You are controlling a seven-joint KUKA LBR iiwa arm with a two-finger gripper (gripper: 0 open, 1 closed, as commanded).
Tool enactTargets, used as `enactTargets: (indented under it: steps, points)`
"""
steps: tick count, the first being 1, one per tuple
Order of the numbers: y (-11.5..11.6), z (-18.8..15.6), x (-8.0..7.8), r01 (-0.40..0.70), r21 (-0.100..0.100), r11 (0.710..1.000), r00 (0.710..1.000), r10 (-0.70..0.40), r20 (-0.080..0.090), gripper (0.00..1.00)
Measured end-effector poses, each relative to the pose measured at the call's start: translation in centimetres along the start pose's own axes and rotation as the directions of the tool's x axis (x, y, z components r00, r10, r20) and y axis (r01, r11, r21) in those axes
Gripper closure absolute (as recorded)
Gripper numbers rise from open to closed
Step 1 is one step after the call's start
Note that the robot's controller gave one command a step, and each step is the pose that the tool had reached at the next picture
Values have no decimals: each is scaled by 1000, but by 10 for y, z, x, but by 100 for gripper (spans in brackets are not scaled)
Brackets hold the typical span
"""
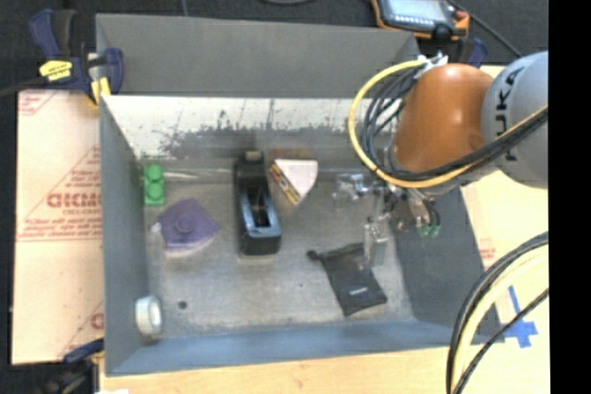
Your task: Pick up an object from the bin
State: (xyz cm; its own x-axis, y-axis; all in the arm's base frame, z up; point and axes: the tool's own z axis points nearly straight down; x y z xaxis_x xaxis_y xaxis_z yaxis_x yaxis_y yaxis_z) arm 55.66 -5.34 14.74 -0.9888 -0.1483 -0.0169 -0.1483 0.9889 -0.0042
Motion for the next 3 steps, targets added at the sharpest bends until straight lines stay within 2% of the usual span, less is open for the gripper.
enactTargets:
  steps: [1,2,3]
  points:
    - [0,62,67,-166,-2,986,986,166,-13,0]
    - [-6,75,86,-100,-2,995,995,100,-13,100]
    - [-6,75,86,-100,-2,995,995,100,-13,100]
